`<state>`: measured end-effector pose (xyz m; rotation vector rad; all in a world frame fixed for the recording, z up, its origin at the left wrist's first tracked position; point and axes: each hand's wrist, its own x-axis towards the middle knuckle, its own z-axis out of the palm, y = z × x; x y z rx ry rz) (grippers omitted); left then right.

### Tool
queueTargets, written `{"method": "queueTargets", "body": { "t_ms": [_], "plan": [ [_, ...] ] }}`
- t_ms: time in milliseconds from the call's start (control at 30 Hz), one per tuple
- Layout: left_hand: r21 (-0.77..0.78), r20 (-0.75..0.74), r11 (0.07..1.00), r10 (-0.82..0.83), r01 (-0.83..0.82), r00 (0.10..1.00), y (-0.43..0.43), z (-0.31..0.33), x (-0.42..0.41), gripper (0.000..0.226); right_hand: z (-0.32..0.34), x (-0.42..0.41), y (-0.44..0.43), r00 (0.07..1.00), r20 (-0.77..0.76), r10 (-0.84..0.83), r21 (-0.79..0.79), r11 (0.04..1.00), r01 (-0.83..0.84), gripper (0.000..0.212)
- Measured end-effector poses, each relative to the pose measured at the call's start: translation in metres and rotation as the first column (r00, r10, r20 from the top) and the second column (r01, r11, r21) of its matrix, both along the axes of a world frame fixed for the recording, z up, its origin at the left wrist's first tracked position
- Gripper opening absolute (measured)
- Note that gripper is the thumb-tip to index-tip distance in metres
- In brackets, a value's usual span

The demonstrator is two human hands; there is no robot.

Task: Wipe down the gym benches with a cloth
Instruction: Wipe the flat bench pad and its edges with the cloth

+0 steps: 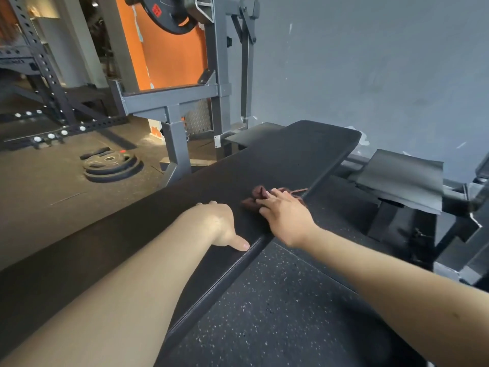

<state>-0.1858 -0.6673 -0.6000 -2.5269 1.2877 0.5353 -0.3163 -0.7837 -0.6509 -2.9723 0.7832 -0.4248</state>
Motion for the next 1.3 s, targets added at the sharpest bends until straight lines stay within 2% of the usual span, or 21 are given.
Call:
{"method": "queueTargets", "body": {
  "t_ms": [133, 233, 333, 433, 500, 633, 767, 900, 1000, 1133, 1200, 1300],
  "plan": [
    [0.01, 0.043, 1.0, -0.03, 0.03, 0.999, 0.001, 0.0, -0.001, 0.097, -0.022, -0.016, 0.015, 0.984, 0.096, 0.147, 0.125, 0.979, -0.159, 0.039],
    [0.017, 0.04, 0.999, -0.033, 0.032, 0.999, 0.003, 0.0, -0.001, 0.098, -0.023, -0.024, 0.0, 0.972, 0.047, 0.23, 0.041, 0.972, -0.232, 0.046],
    [0.016, 0.022, 1.0, -0.026, 0.025, 0.999, 0.005, 0.0, -0.002, 0.096, -0.024, -0.017, -0.044, 0.997, 0.002, 0.071, -0.067, 0.995, -0.071, 0.048],
    [0.008, 0.012, 0.999, -0.032, 0.032, 0.999, 0.008, 0.0, -0.003, 0.093, -0.007, -0.008, -0.074, 0.983, -0.034, -0.178, 0.04, 0.983, 0.18, 0.041],
    [0.002, 0.002, 0.999, -0.033, 0.033, 0.999, 0.009, 0.0, -0.003, 0.091, 0.001, -0.002, -0.07, 0.969, -0.077, -0.235, 0.097, 0.965, 0.242, 0.04],
    [0.002, 0.001, 1.0, -0.029, 0.029, 1.0, 0.009, 0.0, -0.002, 0.093, -0.001, -0.007, -0.023, 0.99, 0.049, -0.132, 0.077, 0.989, 0.128, 0.036],
    [-0.012, 0.02, 1.0, -0.026, 0.027, 0.999, 0.009, -0.003, 0.001, 0.094, -0.017, -0.027, 0.019, 0.986, 0.138, 0.092, 0.145, 0.983, -0.112, 0.035],
    [-0.029, 0.027, 0.999, -0.04, 0.041, 0.999, 0.01, -0.006, 0.0, 0.094, -0.024, -0.044, 0.013, 0.961, 0.131, 0.242, 0.087, 0.963, -0.255, 0.031],
    [-0.039, 0.014, 0.999, -0.033, 0.033, 0.999, 0.011, -0.005, 0.0, 0.097, -0.024, -0.036, -0.024, 0.982, 0.051, 0.183, 0.05, 0.981, -0.185, 0.031],
    [-0.045, -0.002, 0.998, -0.032, 0.032, 0.999, 0.013, -0.004, 0.0, 0.096, -0.01, -0.02, -0.091, 0.986, -0.106, -0.125, -0.042, 0.992, 0.121, 0.038],
    [-0.043, -0.008, 0.998, -0.037, 0.037, 0.999, 0.012, -0.004, 0.0, 0.095, 0.001, -0.017, -0.106, 0.966, -0.104, -0.237, 0.001, 0.971, 0.239, 0.038],
    [-0.012, -0.01, 0.999, -0.036, 0.036, 0.999, 0.007, 0.003, 0.001, 0.096, 0.001, -0.008, -0.086, 0.974, -0.026, -0.224, 0.119, 0.967, 0.226, 0.037]
  ]
}}
